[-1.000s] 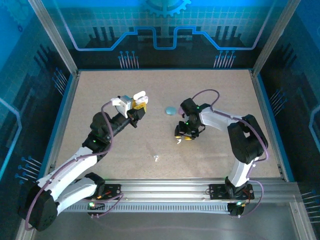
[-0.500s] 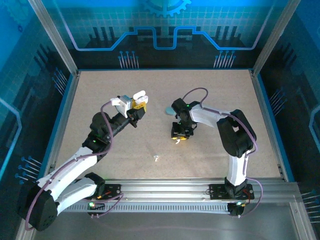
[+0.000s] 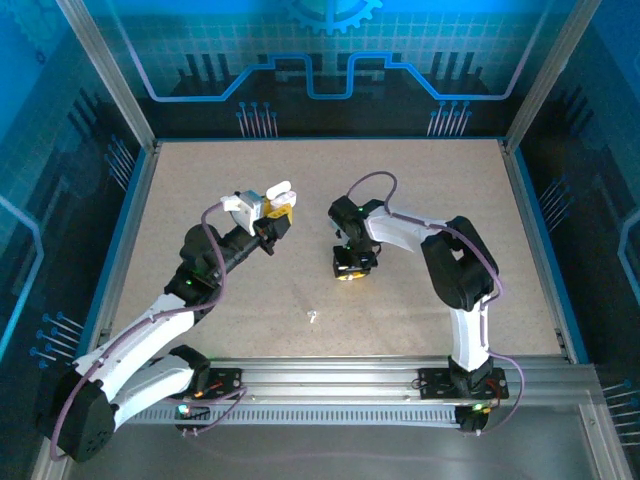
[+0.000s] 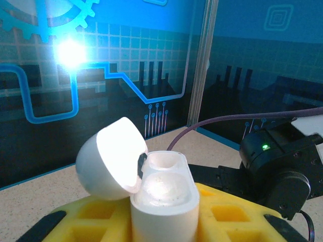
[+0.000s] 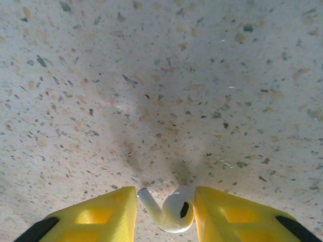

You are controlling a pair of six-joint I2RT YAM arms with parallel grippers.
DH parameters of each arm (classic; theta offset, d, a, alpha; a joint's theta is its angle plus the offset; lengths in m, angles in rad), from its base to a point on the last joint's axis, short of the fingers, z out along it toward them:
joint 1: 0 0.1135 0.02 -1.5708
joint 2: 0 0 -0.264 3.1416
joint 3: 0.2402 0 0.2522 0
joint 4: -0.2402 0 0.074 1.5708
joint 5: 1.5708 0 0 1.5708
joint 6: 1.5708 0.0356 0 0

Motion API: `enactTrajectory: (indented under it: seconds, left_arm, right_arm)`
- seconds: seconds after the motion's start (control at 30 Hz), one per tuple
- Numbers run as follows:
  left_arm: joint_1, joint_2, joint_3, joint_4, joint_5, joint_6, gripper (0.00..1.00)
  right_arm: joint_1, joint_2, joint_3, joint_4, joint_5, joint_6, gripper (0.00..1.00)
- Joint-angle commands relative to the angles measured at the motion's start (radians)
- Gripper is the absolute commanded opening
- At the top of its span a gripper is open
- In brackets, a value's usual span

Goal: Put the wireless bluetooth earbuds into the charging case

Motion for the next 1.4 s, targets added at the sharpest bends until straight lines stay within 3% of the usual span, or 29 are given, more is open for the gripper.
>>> enactTrajectory:
  seconds: [0.0, 0.23, 0.97, 1.37]
  left_arm:
    - [0.010, -0.016, 0.001, 0.037, 0.016, -0.005, 0.29]
    - [0.009, -0.025, -0.002, 0.036, 0.009, -0.003, 0.30]
    - [0.009, -0.024, 0.012, 0.024, 0.020, -0.012, 0.30]
    - [0.009, -0.019, 0.017, 0.025, 0.028, -0.020, 0.30]
  right_arm:
    - [0.007, 0.019, 0.016, -0.060, 0.051, -0.007, 0.35]
    - [0.003, -0.009, -0.036, -0.061, 0.051, -0.017, 0.34]
    - [-0.019, -0.155, -0.178, -0.106, 0.108, -0.032, 0.44]
    - [0.002, -0.182, -0.220, 0.002, 0.067, 0.136, 0.58]
